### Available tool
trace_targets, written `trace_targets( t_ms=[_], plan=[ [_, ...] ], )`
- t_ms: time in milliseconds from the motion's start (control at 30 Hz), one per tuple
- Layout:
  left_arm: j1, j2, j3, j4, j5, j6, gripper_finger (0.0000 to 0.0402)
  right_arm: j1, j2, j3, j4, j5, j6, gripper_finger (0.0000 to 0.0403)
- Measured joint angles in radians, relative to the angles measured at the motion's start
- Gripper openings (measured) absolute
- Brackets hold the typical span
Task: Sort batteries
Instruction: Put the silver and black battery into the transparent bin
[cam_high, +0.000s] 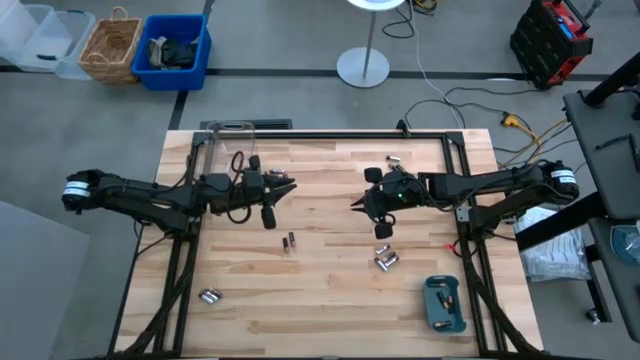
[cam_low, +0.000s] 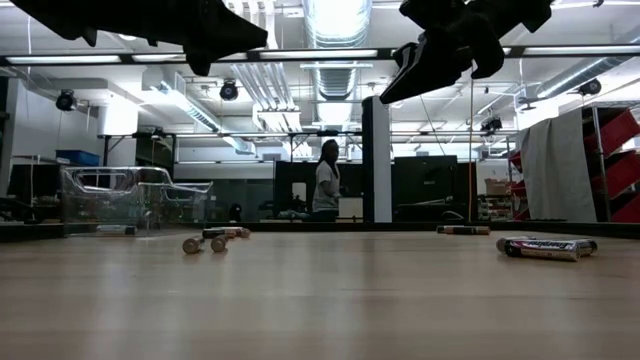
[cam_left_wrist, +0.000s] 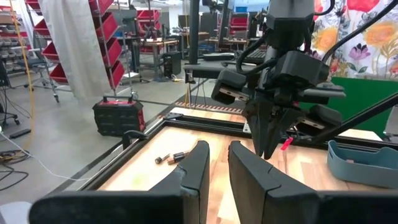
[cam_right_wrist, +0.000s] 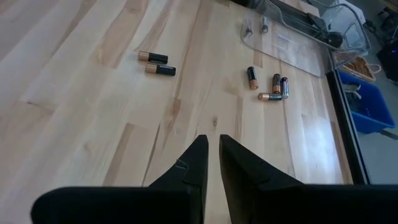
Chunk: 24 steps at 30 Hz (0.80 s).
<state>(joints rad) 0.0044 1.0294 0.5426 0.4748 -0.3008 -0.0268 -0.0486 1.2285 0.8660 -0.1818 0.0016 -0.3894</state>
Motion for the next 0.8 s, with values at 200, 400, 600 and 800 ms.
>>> trace_targets(
  t_ms=[200,400,600,800],
  plan=[
    [0.0,0.0,0.0,0.0,0.0,-0.009,0.0041,0.0,0.0,-0.002,-0.003,0.0,-0.001,0.0031],
    [0.0,0.0,0.0,0.001,0.0,-0.012,0.0041,0.0,0.0,-0.003,-0.006,0.0,-0.001,0.0031],
    [0.0,0.0,0.0,0.001,0.0,-0.017,0.0041,0.0,0.0,-0.003,-0.025,0.0,-0.002,0.0031],
    [0.0,0.0,0.0,0.001,0.0,-0.017,0.0041,0.0,0.0,-0.003,-0.025,0.0,0.003,0.0031]
  ],
)
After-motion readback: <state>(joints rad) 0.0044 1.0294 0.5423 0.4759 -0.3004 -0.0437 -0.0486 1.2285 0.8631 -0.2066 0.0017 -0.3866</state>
